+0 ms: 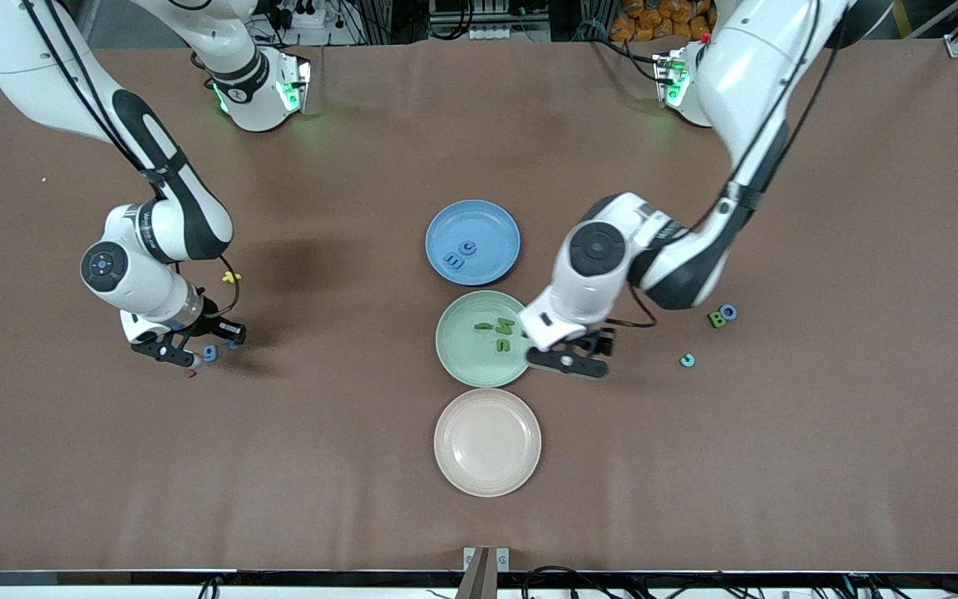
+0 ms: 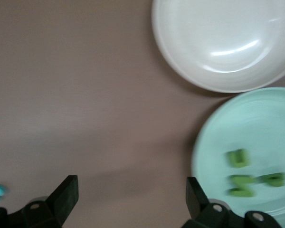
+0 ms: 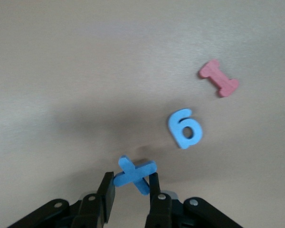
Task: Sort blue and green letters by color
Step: 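Drop N on green plate with the left gripper while the right gripper drops x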
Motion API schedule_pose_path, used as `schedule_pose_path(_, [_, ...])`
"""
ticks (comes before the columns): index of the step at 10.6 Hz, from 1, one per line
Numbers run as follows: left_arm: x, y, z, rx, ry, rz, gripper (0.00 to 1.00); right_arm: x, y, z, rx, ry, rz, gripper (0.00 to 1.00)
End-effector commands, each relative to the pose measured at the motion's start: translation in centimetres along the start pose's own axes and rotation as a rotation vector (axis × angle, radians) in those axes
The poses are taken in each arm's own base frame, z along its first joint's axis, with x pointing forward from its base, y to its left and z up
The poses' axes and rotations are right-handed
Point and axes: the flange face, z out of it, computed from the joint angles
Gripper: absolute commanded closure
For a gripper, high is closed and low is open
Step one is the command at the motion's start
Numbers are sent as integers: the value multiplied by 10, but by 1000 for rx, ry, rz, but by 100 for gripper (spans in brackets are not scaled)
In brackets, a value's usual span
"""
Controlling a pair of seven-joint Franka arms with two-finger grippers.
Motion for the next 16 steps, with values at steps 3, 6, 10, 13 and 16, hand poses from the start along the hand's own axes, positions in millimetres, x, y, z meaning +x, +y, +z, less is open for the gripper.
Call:
schedule_pose_path(3, [-38, -126, 2, 10, -103, 297, 0, -20, -72, -31, 10, 32, -22, 100])
schedule_pose_path(6, [-83, -164, 11, -15, -141, 446, 4, -67, -170, -44, 25, 29, -49, 100])
schedule_pose_path(10, [-116, -206, 42, 1, -65, 571, 5, -164, -294, -53, 70, 24, -80, 100])
schedule_pose_path(13, [-139, -225, 62, -16, -61, 588, 18, -240, -347, -50, 82, -5, -124, 100])
schedule_pose_path(16, [-147, -238, 72, -10, -58, 598, 27, -288, -378, -31, 75, -40, -150, 84])
